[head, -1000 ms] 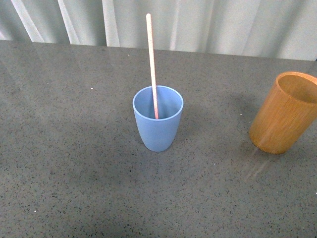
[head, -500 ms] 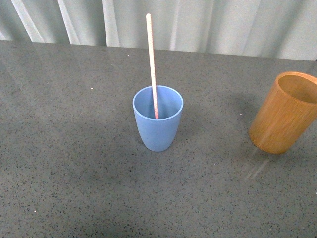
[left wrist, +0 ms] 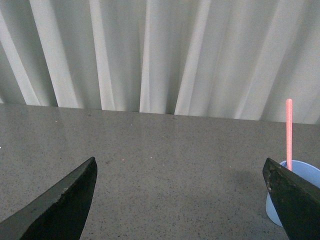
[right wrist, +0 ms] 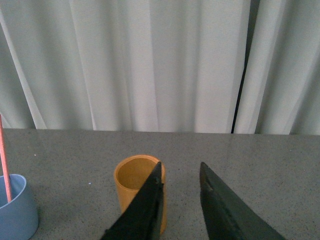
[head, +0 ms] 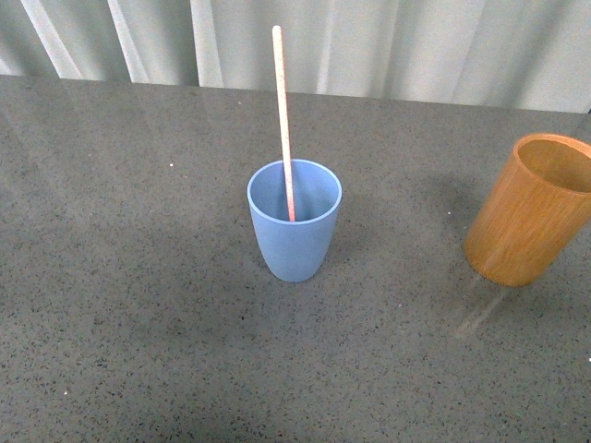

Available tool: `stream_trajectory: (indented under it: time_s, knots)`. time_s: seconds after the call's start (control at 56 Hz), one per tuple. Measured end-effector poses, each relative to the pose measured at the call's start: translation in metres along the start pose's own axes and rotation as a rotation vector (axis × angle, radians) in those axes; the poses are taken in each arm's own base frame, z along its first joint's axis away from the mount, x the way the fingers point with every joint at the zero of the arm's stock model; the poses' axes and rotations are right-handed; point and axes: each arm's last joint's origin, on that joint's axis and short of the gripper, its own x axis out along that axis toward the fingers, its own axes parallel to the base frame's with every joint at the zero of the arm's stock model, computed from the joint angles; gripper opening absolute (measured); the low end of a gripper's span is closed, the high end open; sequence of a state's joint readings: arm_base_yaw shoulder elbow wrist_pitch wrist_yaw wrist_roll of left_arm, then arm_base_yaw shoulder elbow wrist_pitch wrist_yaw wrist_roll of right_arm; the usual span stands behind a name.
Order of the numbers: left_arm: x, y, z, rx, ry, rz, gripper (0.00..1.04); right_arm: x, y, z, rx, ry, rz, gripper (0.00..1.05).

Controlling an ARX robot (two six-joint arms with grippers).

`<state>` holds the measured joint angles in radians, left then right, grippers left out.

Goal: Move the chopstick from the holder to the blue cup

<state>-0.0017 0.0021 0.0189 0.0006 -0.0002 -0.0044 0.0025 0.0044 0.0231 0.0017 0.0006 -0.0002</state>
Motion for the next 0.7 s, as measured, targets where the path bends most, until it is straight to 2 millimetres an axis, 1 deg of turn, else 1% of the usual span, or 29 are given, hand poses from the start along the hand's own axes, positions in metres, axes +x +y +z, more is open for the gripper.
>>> stream_trajectory:
  time_s: [0.125, 0.143, 0.232, 0.286, 0.339, 0.375, 0.446, 0.696]
  knots:
    - [0.0000, 0.0000, 0.0000, 0.000, 0.000, 0.000, 0.98, 0.0000, 0.0000, 0.0000, 0.000, 0.000, 0.000, 0.48]
    - [0.0000, 0.0000, 0.0000, 0.000, 0.000, 0.000, 0.98, 0.0000, 0.0000, 0.0000, 0.000, 0.000, 0.000, 0.50]
    - [0.0000, 0.0000, 0.0000, 0.000, 0.000, 0.000, 0.98, 0.0000, 0.0000, 0.0000, 0.000, 0.000, 0.000, 0.70]
    - [0.0000, 0.0000, 0.0000, 0.000, 0.000, 0.000, 0.98, 0.0000, 0.0000, 0.0000, 0.000, 0.000, 0.000, 0.84]
    - [0.0000, 0.0000, 0.0000, 0.000, 0.000, 0.000, 0.98, 0.0000, 0.0000, 0.0000, 0.000, 0.000, 0.000, 0.94]
    - [0.0000, 0.0000, 0.0000, 0.000, 0.000, 0.000, 0.98, 0.0000, 0.0000, 0.0000, 0.001, 0.000, 0.000, 0.97]
    - [0.0000, 0.0000, 0.0000, 0.000, 0.000, 0.000, 0.98, 0.0000, 0.0000, 0.0000, 0.001, 0.000, 0.000, 0.94]
    - [0.0000, 0.0000, 0.0000, 0.000, 0.000, 0.000, 0.98, 0.0000, 0.0000, 0.0000, 0.000, 0.000, 0.000, 0.95]
